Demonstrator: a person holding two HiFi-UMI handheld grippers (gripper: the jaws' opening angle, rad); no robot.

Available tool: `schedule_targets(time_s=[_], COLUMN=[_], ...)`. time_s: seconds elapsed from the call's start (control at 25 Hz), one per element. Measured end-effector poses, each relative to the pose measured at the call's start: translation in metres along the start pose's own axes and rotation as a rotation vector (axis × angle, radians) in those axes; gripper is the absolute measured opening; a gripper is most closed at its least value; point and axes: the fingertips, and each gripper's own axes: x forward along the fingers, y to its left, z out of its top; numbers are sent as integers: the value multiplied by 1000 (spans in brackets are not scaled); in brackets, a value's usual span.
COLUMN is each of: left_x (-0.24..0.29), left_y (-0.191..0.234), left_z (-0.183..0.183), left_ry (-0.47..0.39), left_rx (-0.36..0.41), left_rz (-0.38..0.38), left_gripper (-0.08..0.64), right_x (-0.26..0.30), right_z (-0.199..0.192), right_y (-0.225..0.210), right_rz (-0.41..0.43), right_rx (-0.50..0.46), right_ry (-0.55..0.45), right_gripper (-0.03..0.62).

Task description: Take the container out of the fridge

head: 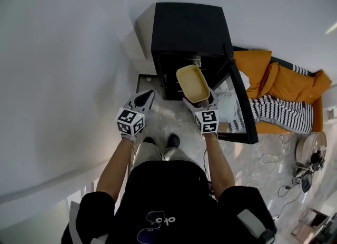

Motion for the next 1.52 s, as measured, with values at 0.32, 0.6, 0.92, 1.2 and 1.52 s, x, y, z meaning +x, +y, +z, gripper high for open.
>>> schedule_targets(time_s=[0.32, 0.6, 0.92, 1.2, 1.52], left_x=[-56, -129, -222, -283, -335], left_y=[4, 0, -25, -60, -94], left_z=[5, 3, -11, -23, -44], left_ry=[-44, -87, -146, -195, -213], left_rx=[-4, -16, -77, -107, -122], left_rz=[76, 172, 333, 434, 521], left_gripper=[5, 5, 5, 5, 5], right_x=[-16, -32, -72, -108, -142], right_z=[21, 31, 37, 36, 38], right_y=[39, 86, 145, 195, 257], right_rz=[60, 135, 235, 334, 459], right_rx=[-31, -60, -97, -123, -157], right_ry=[-10, -4, -17, -12, -11], right_gripper=[522, 523, 522, 523, 522])
